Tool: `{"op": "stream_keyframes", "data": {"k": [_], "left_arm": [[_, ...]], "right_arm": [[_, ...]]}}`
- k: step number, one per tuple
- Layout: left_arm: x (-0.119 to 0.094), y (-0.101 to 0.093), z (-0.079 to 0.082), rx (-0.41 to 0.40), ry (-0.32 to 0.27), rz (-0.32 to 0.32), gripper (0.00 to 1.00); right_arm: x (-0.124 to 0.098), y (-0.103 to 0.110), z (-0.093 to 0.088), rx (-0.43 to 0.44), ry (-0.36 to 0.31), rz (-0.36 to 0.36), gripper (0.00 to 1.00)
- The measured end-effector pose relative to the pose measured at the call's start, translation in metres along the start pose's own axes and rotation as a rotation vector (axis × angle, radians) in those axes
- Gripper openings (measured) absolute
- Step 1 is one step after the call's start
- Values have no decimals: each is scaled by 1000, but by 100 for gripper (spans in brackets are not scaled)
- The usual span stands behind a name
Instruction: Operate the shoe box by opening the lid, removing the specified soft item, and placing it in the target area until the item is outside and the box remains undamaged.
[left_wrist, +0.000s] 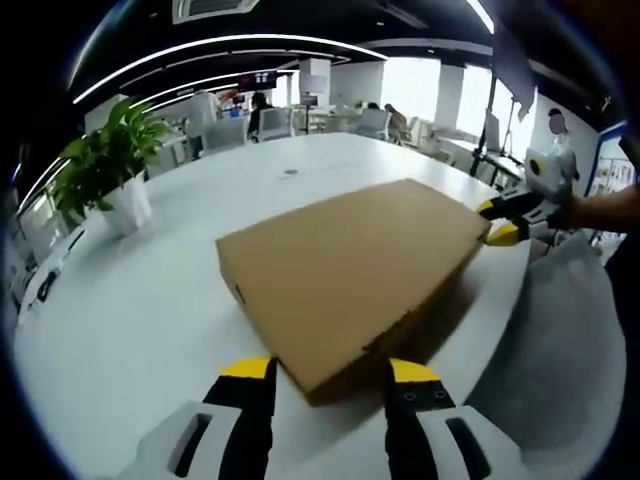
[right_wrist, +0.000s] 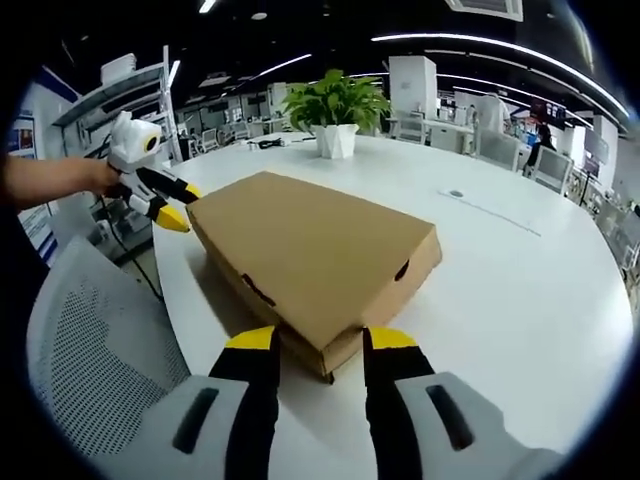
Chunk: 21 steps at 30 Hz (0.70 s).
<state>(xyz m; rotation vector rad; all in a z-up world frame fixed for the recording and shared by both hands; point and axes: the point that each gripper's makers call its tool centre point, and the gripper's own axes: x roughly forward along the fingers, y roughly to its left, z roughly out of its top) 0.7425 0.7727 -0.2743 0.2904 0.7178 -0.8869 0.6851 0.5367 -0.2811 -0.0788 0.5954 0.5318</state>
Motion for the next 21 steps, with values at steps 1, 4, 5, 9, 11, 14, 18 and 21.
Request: {"op": "stream_keyframes", "data": {"k": [1, 4, 5, 9, 11, 14, 18, 21], "left_arm": [[1, 0, 0, -3, 0, 0, 45], [2, 0, -4, -13, 8, -3, 45], [1, 1, -6, -12, 7, -3, 45], [0, 3, -7, -7, 8, -2, 45], [-1, 3, -6, -5, 9, -2, 45], [-5, 0, -3, -5, 6, -3, 45], [-4, 5, -6, -15, -2, -3, 47], [-8, -1, 0, -15, -2, -2, 47]], "right_arm": [[-1, 0, 0, -2, 0, -1, 28], [-1, -1, -1, 2, -2, -4, 26], [-1, -1, -1, 3, -2, -3, 25], [-2, -1, 0, 8, 1, 4, 25], [-3, 0, 1, 6, 2, 6, 25], [-3, 1, 2, 5, 1, 12, 26], [-8, 3, 8, 11, 3, 15, 27], [-9, 5, 10, 15, 3, 16, 28]]}}
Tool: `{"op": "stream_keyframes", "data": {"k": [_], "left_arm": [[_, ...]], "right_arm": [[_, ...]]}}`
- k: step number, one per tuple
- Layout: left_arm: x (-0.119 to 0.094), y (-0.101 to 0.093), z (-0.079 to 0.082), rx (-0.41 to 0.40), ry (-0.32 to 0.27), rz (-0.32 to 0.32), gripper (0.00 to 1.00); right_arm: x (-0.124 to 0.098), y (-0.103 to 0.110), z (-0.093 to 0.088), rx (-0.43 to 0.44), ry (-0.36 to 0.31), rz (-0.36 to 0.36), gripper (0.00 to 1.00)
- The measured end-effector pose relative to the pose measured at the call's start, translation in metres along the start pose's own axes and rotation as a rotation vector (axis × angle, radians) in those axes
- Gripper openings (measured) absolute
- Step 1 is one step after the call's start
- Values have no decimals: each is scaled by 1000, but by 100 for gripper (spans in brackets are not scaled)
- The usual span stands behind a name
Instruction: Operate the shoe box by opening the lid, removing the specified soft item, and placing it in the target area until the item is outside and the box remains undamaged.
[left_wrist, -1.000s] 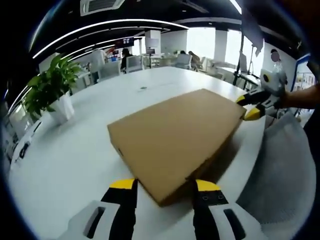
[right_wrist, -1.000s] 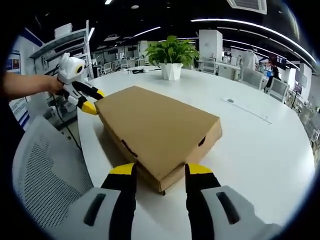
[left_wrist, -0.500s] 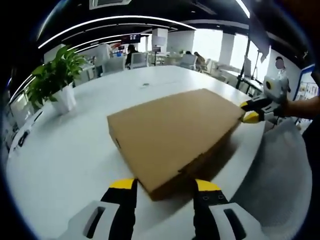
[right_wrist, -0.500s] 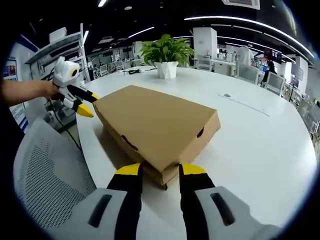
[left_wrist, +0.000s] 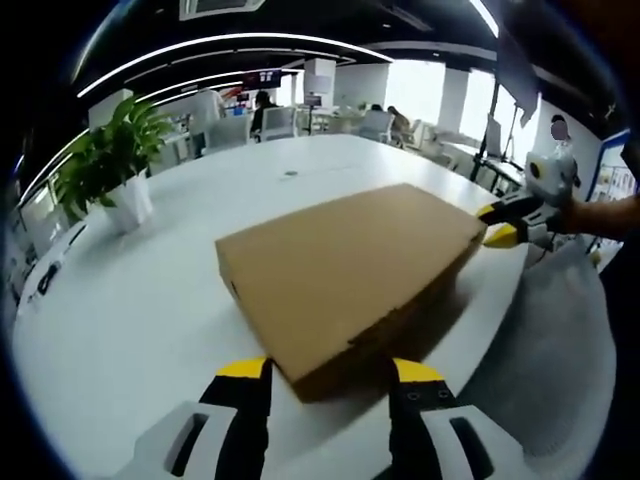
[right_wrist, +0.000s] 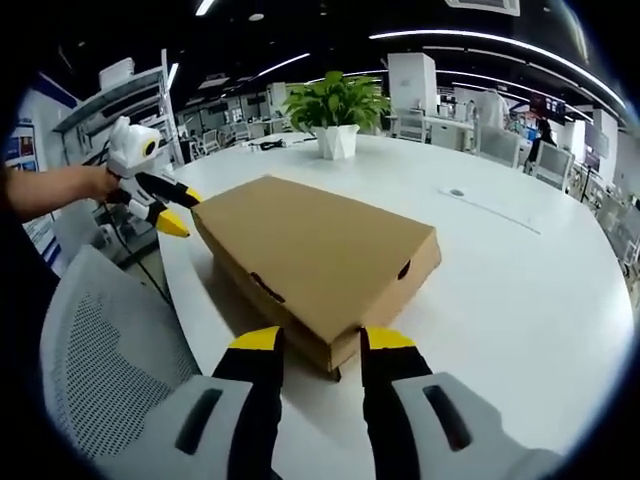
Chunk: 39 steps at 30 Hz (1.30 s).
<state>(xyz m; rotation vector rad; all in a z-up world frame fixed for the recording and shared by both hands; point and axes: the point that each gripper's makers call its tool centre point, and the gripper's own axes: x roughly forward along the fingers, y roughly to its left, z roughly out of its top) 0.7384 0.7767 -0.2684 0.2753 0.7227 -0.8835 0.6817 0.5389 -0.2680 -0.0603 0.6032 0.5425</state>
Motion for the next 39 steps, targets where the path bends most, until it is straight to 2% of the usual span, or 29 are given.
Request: {"op": "stream_keyframes", "data": {"k": [10, 14, 21, 27, 39], "left_arm": [[-9, -7, 14, 15, 2, 8, 47], [-15, -8, 21, 18, -3, 9, 47], [-26, -3, 36, 20, -27, 8, 48], [-33, 10, 47, 29, -50, 11, 48], [-43, 16, 79, 61, -111, 33, 48]], "right_arm": [[-10, 0, 16, 1, -12, 6, 28], [-17, 3, 29, 18, -15, 18, 30], [-25, 3, 44, 1, -24, 21, 30], [-29, 1, 58, -7, -39, 21, 30], [-32, -8, 88, -20, -87, 4, 33]]}}
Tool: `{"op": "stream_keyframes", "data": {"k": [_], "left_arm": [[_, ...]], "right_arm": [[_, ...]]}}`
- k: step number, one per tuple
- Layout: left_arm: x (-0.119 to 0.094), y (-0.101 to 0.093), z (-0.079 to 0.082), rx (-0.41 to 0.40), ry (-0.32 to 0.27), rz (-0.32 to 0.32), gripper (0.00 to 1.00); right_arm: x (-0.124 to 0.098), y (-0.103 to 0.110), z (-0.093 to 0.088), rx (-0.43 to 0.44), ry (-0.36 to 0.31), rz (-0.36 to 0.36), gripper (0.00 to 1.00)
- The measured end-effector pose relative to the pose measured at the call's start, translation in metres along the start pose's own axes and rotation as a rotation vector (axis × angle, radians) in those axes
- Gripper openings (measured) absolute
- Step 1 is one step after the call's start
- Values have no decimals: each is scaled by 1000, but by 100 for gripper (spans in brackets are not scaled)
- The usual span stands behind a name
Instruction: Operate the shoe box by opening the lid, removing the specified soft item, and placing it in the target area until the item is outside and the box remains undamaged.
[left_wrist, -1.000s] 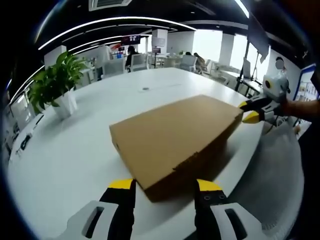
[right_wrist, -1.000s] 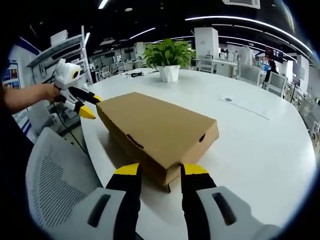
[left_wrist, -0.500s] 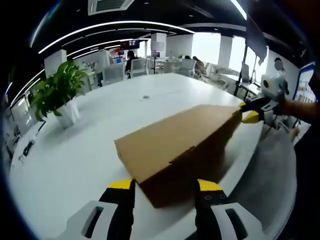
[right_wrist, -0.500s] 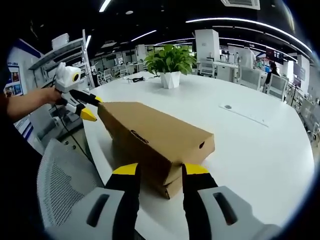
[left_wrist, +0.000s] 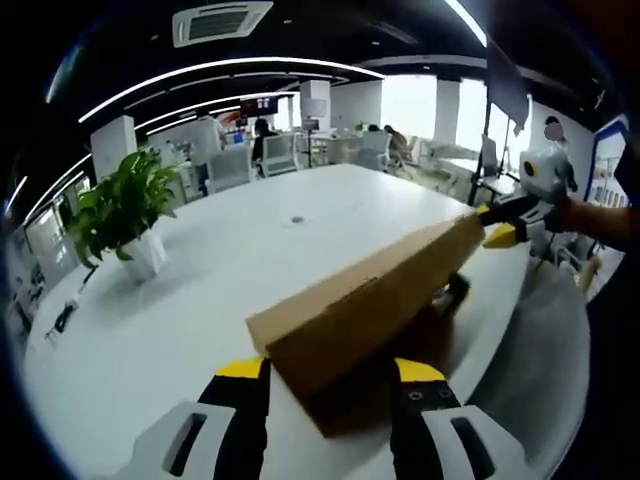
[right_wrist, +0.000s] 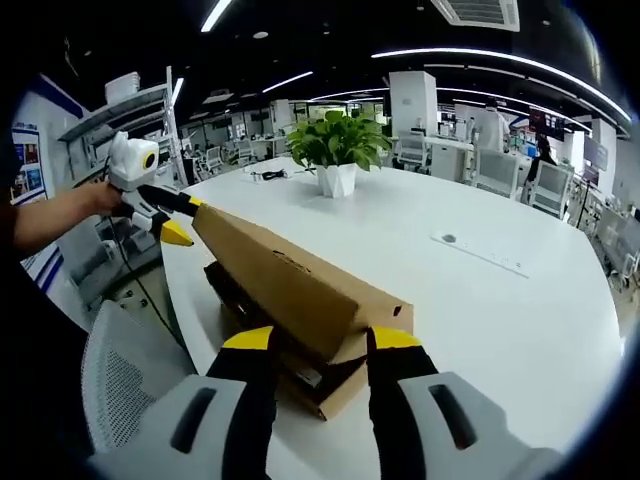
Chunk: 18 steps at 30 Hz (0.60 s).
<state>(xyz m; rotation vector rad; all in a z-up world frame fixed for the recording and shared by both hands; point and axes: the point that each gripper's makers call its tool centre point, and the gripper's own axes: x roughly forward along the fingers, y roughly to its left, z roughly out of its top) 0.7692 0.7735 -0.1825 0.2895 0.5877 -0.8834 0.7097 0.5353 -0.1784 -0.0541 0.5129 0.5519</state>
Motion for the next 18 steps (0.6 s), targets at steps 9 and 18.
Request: {"op": "stream_keyframes", "data": {"k": [9, 18], "left_arm": [[1, 12, 24, 21, -58, 21, 47], [5, 21, 46, 28, -110, 51, 46]], "right_arm": [[4, -14, 23, -34, -31, -13, 33], [9, -26, 41, -64, -43, -22, 34]]}}
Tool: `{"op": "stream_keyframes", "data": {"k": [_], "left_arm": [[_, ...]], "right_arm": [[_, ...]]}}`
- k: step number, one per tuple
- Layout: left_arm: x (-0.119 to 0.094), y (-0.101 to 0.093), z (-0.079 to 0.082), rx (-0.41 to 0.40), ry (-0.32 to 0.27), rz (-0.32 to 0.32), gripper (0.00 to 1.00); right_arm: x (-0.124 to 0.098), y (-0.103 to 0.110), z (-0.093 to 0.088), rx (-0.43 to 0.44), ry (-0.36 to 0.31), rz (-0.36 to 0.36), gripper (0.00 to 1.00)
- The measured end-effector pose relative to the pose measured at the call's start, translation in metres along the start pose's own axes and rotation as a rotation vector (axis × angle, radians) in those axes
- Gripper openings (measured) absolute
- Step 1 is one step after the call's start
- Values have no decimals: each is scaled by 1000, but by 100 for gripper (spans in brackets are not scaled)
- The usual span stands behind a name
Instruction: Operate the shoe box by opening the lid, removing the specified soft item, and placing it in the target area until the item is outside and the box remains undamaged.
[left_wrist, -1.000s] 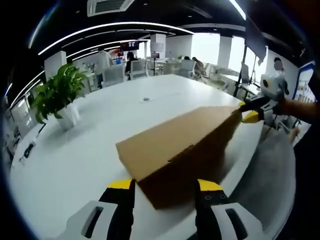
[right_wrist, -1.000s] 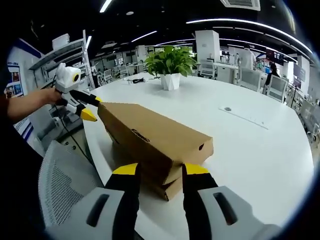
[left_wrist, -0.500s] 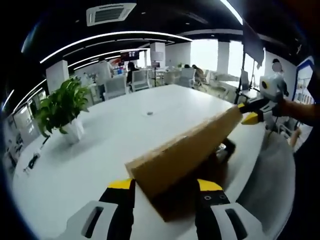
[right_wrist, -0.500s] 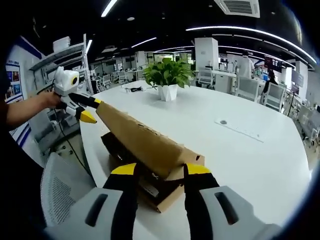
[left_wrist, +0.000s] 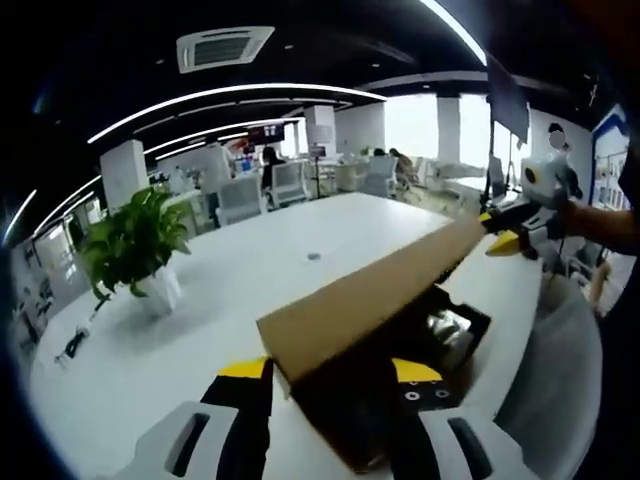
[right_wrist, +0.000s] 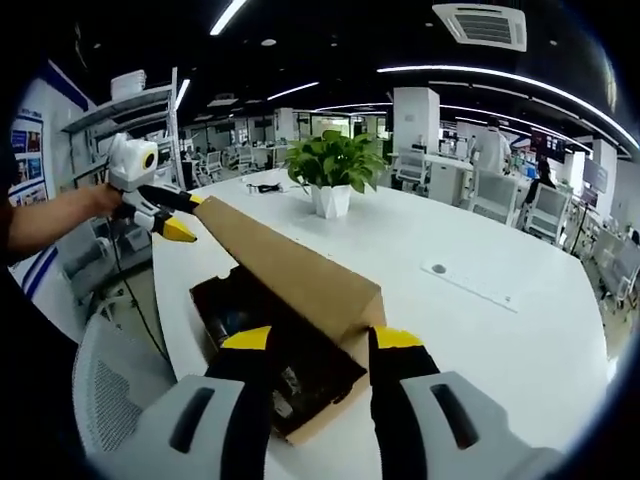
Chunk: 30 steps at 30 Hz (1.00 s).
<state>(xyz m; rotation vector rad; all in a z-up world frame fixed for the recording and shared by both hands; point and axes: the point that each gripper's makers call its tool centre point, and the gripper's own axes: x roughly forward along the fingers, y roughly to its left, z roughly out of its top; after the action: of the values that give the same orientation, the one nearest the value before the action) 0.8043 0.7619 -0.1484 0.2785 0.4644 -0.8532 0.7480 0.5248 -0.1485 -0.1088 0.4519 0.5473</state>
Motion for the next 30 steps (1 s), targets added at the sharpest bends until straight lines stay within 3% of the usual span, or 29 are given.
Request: {"op": "stream_keyframes", "data": {"k": [9, 21, 26, 30], "left_arm": [[13, 9, 21, -9, -47, 60, 40], [27, 35, 37, -52, -89, 163, 20], [28, 52, 39, -80, -98, 206, 7], [33, 62, 40, -95, -109, 216, 5]], "right_arm": [[10, -16, 14, -35, -6, -12, 34], [23, -38, 26, -77, 5, -27, 29], [28, -48, 29, -101, 11, -53, 25], [31, -55, 30, -119, 8, -73, 22]]}}
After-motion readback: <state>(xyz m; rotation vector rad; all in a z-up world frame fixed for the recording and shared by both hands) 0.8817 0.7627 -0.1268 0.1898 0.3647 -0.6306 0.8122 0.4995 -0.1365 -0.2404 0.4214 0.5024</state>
